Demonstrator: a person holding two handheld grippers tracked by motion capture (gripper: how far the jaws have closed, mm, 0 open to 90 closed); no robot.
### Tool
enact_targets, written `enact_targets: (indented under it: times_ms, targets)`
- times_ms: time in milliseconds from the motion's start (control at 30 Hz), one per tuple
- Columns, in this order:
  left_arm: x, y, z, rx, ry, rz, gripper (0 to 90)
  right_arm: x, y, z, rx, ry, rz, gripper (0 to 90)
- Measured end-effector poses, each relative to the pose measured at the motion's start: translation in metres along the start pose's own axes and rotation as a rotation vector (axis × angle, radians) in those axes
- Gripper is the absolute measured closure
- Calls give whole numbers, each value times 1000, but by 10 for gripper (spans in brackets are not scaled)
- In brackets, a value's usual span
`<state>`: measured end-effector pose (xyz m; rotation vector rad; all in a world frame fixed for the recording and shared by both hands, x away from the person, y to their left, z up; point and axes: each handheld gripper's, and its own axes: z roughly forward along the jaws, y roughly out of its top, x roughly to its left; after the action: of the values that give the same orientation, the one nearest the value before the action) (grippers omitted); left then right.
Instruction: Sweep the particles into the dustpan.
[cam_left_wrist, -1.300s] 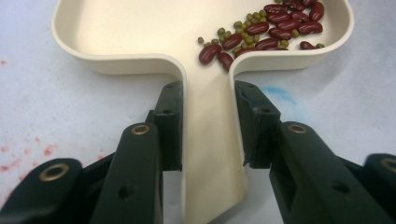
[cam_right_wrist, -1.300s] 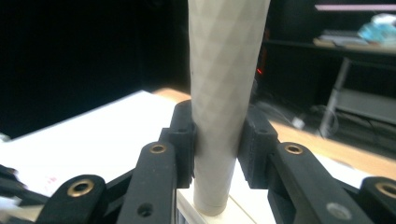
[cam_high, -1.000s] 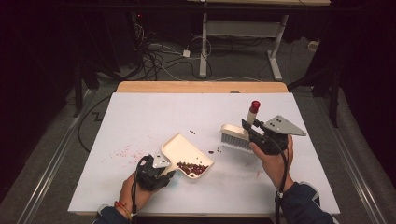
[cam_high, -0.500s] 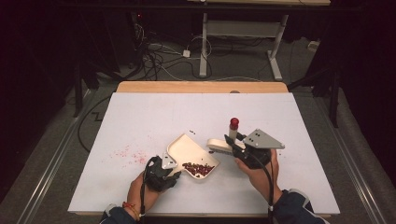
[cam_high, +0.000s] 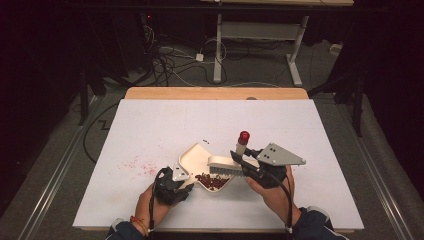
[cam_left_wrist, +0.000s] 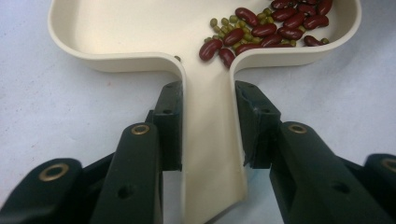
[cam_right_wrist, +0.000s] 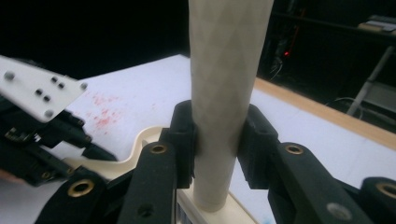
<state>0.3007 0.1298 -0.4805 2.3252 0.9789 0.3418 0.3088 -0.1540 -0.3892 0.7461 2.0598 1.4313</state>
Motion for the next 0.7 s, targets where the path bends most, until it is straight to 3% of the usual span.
enact_targets:
  times_ms: [100,267,367,467,567,633,700]
  targets:
    - [1,-1,-1,1,-6,-3,632,-13,4,-6,-30,-49,-11,702]
    - [1,-4,-4,12,-6,-4,632,-25,0,-5,-20,-94,3,701]
    - [2,-6,-5,11,-4,-4,632,-26,-5,0,7,-91,5,702]
    - [3,-6,-4,13,-3,-5,632,-24,-6,4,24,-91,-23,701]
    - [3,-6,-4,11,-3,-5,632,-28,-7,7,6,-154,-55,702]
    - [3,-6,-4,9,-3,-8,632,-39,-8,11,-6,-202,-25,702]
    - [3,-5,-2,10,-1,-8,632,-42,-9,14,-7,-207,-21,702]
